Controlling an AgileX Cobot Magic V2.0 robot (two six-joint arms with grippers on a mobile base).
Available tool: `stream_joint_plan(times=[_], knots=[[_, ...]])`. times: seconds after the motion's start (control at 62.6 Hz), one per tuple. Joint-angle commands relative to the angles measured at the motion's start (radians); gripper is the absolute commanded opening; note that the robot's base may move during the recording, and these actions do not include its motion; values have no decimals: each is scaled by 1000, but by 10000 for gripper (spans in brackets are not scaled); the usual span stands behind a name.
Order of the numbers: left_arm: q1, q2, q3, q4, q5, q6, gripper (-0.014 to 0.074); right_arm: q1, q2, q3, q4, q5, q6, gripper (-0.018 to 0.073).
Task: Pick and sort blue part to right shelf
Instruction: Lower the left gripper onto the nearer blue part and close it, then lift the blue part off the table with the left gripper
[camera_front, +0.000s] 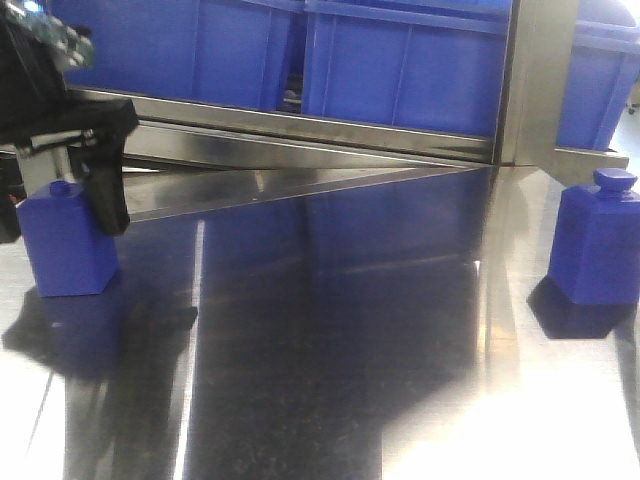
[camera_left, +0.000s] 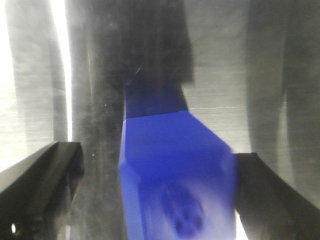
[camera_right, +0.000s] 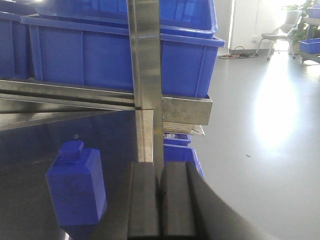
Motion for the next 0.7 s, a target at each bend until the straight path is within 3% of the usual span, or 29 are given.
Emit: stream_joint_plan(times=[0.0, 0.144, 0.383, 0.687], knots=[[-5, -24, -32, -6, 2, -14, 630, -3, -21, -24, 1, -91, -7, 60], [-5, -23, -32, -13, 5, -14, 584, -3, -21, -24, 1, -91, -7, 60], [-5, -23, -32, -33, 11, -14, 369, -3, -21, -24, 1, -91, -7, 60], [-5, -42, -88, -33, 76, 41, 351, -3, -21, -24, 1, -91, -7, 60]])
